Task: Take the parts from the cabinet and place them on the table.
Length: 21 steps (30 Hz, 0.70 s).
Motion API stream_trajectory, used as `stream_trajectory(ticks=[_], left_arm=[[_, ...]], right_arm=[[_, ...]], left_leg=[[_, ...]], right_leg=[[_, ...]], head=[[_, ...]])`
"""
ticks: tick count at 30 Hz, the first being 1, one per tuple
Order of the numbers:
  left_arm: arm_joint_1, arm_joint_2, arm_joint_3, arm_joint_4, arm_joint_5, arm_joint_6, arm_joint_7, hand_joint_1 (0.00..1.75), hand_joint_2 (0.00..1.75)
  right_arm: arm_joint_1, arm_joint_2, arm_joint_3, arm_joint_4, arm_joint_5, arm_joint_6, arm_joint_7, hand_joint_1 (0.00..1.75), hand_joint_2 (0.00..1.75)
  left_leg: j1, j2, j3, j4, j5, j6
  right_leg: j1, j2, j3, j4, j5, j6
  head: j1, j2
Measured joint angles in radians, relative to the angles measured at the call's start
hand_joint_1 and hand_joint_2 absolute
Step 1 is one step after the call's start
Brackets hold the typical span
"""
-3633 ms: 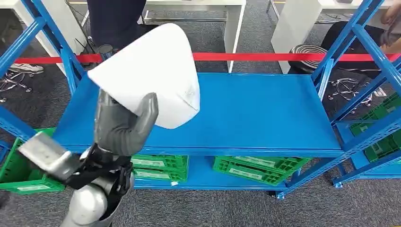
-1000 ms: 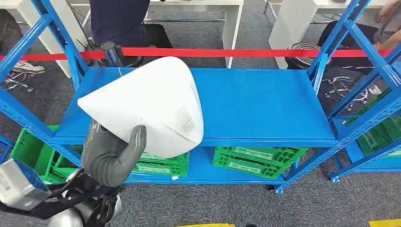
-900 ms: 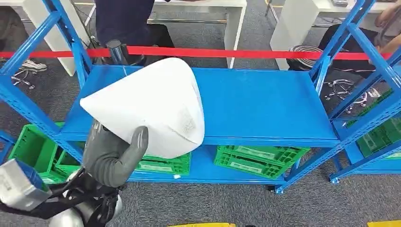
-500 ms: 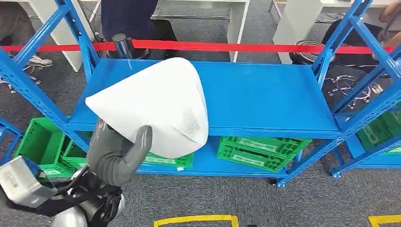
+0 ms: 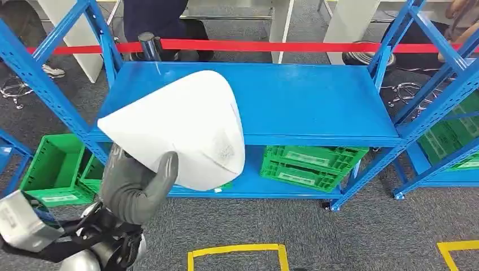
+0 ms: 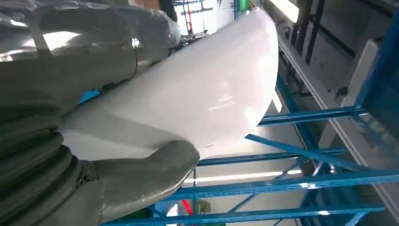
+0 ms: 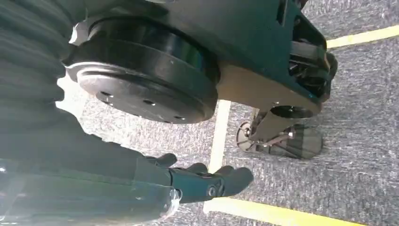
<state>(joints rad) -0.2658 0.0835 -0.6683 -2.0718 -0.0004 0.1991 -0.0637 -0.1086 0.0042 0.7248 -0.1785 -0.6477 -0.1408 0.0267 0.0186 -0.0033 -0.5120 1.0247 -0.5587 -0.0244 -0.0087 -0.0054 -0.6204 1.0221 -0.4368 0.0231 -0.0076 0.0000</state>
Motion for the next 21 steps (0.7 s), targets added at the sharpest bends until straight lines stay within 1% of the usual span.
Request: stream_trajectory(ticks=[1,2,3,4,5,6,7,8,9,10,11,12,13,14,15,16,17,18,19,20,21], left_arm=[[0.000,0.000,0.000,0.000,0.000,0.000,0.001,1.75,1.75],[-0.001,0.000,-0.001,0.000,0.000,0.000,0.001,1.75,1.75],[0.000,-0.001,-0.001,0.000,0.000,0.000,0.001,1.75,1.75],[-0.001,-0.001,-0.002,0.000,0.000,0.000,0.001,1.75,1.75],[-0.001,-0.001,-0.002,0.000,0.000,0.000,0.001,1.75,1.75],[0.000,-0.001,-0.002,0.001,0.000,0.000,0.001,1.75,1.75],[0.000,-0.001,-0.002,0.001,0.000,0.000,0.001,1.75,1.75],[0.000,-0.001,-0.002,0.001,0.000,0.000,0.002,1.75,1.75],[0.000,-0.001,-0.002,0.001,0.000,0.000,0.002,1.75,1.75],[0.000,-0.001,-0.002,0.001,0.000,0.000,0.002,1.75,1.75],[0.000,-0.001,-0.002,0.000,0.000,0.000,0.001,1.75,1.75],[0.000,-0.001,-0.002,0.000,0.000,0.000,0.001,1.75,1.75],[0.000,-0.001,-0.002,0.000,0.000,0.000,0.001,1.75,1.75],[-0.001,-0.001,-0.002,0.000,0.000,0.000,0.001,1.75,1.75],[0.000,-0.001,-0.002,0.000,0.000,0.000,0.001,1.75,1.75],[0.000,-0.001,-0.002,0.000,0.000,0.000,0.001,1.75,1.75],[0.000,-0.001,-0.002,0.000,0.000,0.000,0.001,1.75,1.75],[-0.001,0.000,-0.001,0.000,0.000,0.000,0.001,1.75,1.75],[0.000,0.001,-0.001,0.000,0.000,0.000,0.001,1.75,1.75],[0.000,0.001,-0.001,0.000,0.000,0.000,0.002,1.75,1.75],[0.000,0.002,-0.001,0.000,0.000,0.000,0.003,1.75,1.75]], right_arm=[[0.002,0.000,0.000,0.000,0.000,0.000,0.000,0.00,1.75],[0.002,0.000,0.000,0.000,0.000,0.000,0.000,0.00,1.75],[0.003,0.000,0.000,0.000,0.000,0.000,0.000,0.00,1.75],[0.004,0.000,0.000,0.000,0.000,0.000,0.000,0.00,1.75],[0.004,0.000,-0.001,0.000,0.000,0.000,0.000,0.00,1.75],[0.003,0.000,-0.001,0.000,0.000,0.000,0.000,0.00,1.75],[0.002,0.000,-0.001,0.000,0.000,0.000,0.000,0.00,1.75],[0.001,0.000,-0.001,0.000,0.000,0.000,0.000,0.00,1.75],[0.001,0.000,-0.001,0.000,0.000,0.000,0.000,0.00,1.75],[0.001,0.000,-0.001,0.000,0.000,0.000,0.000,0.00,1.75],[-0.001,0.000,-0.001,0.000,0.000,0.000,0.000,0.00,1.75],[-0.003,-0.004,-0.001,0.000,0.000,-0.001,0.000,0.00,1.75],[-0.006,-0.004,-0.001,0.000,0.000,0.000,0.000,0.00,1.75],[-0.008,-0.005,-0.001,0.000,0.000,0.000,0.000,0.00,1.75],[-0.007,-0.004,-0.001,0.000,0.000,0.000,0.000,0.00,1.75],[-0.005,-0.004,-0.001,0.000,0.000,0.000,0.000,0.00,1.75],[-0.004,-0.002,-0.001,0.000,0.000,0.000,0.000,0.00,1.75],[-0.005,-0.003,-0.002,0.000,0.000,-0.001,0.000,0.00,1.75],[-0.005,-0.003,-0.002,0.000,0.000,-0.001,0.000,0.00,1.75],[-0.006,-0.002,-0.002,0.000,0.000,0.000,0.000,0.00,1.75],[-0.005,0.001,-0.002,0.000,0.000,0.000,0.000,0.00,1.75]], left_leg=[[0.000,0.000,-0.008,-0.004,0.009,0.012],[0.005,0.002,-0.018,-0.007,0.021,0.027],[0.005,0.001,-0.027,-0.006,0.031,0.033],[0.004,0.001,-0.039,-0.006,0.040,0.039],[0.002,0.001,-0.050,-0.006,0.049,0.042],[-0.001,0.001,-0.064,-0.005,0.060,0.043],[-0.004,0.001,-0.077,-0.004,0.069,0.044],[-0.008,0.001,-0.089,-0.004,0.080,0.044],[-0.011,0.001,-0.100,-0.004,0.088,0.044],[-0.016,0.001,-0.109,-0.004,0.096,0.043],[-0.017,0.001,-0.115,-0.004,0.104,0.042],[-0.018,0.002,-0.118,-0.004,0.110,0.038],[-0.019,0.005,-0.122,-0.004,0.118,0.033],[-0.016,0.007,-0.124,-0.006,0.128,0.027],[-0.013,0.009,-0.124,-0.011,0.135,0.020],[-0.014,0.009,-0.123,-0.014,0.145,0.015],[-0.013,0.008,-0.129,-0.010,0.135,0.011],[-0.012,0.005,-0.141,0.011,0.089,0.004],[-0.010,0.002,-0.158,0.064,0.029,-0.001],[-0.009,0.002,-0.179,0.138,-0.029,-0.006],[-0.009,0.001,-0.195,0.207,-0.067,-0.010]], right_leg=[[-0.001,0.001,-0.002,-0.004,0.008,0.007],[-0.004,0.002,-0.008,0.003,-0.006,0.012],[-0.003,0.002,-0.022,0.030,-0.053,0.017],[-0.004,0.002,-0.038,0.090,-0.114,0.019],[-0.004,0.002,-0.054,0.161,-0.168,0.020],[-0.004,0.003,-0.066,0.232,-0.207,0.020],[-0.003,0.003,-0.064,0.272,-0.214,0.018],[-0.002,0.003,-0.045,0.267,-0.195,0.013],[0.001,0.003,-0.010,0.228,-0.164,0.005],[0.005,0.004,0.040,0.161,-0.133,-0.006],[0.012,0.005,0.102,0.072,-0.115,-0.023],[0.024,0.005,0.160,-0.008,-0.125,-0.039],[0.023,0.003,0.178,-0.049,-0.130,-0.040],[0.028,0.007,0.171,-0.047,-0.125,-0.037],[0.030,0.007,0.166,-0.048,-0.121,-0.040],[0.030,0.007,0.164,-0.055,-0.109,-0.041],[0.019,0.000,0.161,-0.070,-0.091,-0.042],[0.020,-0.002,0.153,-0.072,-0.079,-0.045],[0.020,-0.003,0.139,-0.071,-0.070,-0.054],[0.020,-0.003,0.124,-0.069,-0.060,-0.053],[0.020,-0.004,0.109,-0.067,-0.051,-0.053]], head=[[0.000,0.000],[0.000,0.000],[0.006,0.000],[0.013,0.000],[0.017,0.000],[0.019,0.000],[0.020,0.000],[0.021,0.000],[0.022,0.000],[0.023,0.000],[0.024,0.000],[0.024,0.000],[0.023,0.000],[0.022,0.000],[0.024,0.000],[0.024,0.000],[0.024,0.000],[0.021,0.000],[0.017,0.000],[0.014,0.000],[0.013,0.000]])
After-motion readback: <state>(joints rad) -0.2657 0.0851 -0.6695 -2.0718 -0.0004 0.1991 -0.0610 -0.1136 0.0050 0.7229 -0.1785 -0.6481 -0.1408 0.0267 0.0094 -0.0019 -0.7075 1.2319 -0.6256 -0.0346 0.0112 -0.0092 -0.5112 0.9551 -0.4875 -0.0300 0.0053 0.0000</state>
